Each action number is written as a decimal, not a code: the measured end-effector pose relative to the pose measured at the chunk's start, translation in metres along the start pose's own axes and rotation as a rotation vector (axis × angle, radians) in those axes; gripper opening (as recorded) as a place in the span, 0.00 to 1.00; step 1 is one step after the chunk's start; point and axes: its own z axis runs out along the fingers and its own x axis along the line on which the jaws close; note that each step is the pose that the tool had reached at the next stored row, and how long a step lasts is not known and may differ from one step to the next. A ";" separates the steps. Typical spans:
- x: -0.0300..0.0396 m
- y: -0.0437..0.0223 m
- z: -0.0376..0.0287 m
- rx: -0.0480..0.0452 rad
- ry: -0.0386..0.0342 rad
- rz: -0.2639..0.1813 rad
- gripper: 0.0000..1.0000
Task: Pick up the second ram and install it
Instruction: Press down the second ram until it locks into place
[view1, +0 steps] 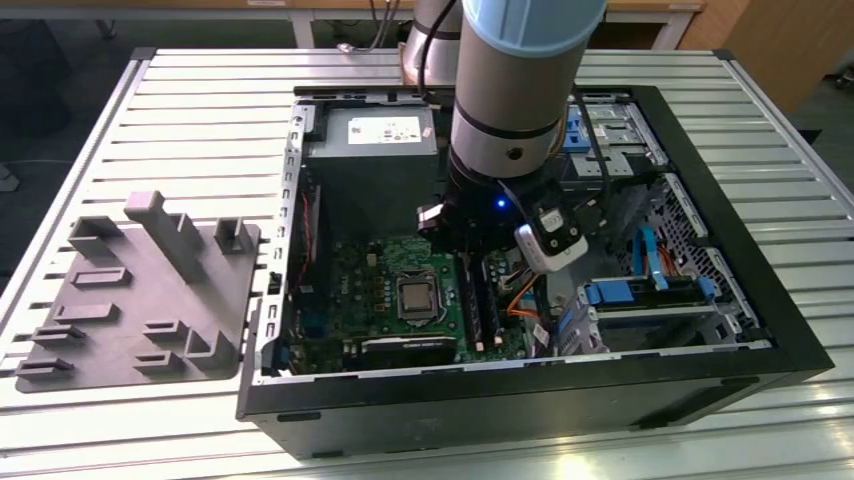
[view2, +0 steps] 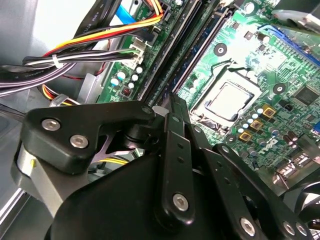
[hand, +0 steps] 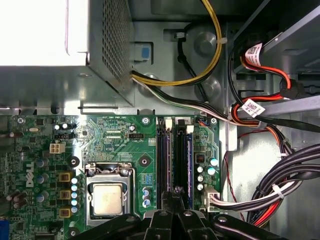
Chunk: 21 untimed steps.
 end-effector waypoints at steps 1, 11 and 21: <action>0.0000 0.0002 0.0000 0.0001 0.0000 0.000 0.11; 0.0014 0.0019 0.0000 0.0001 0.0000 0.000 0.11; 0.0069 0.0048 0.0000 0.0043 -0.0011 0.000 0.11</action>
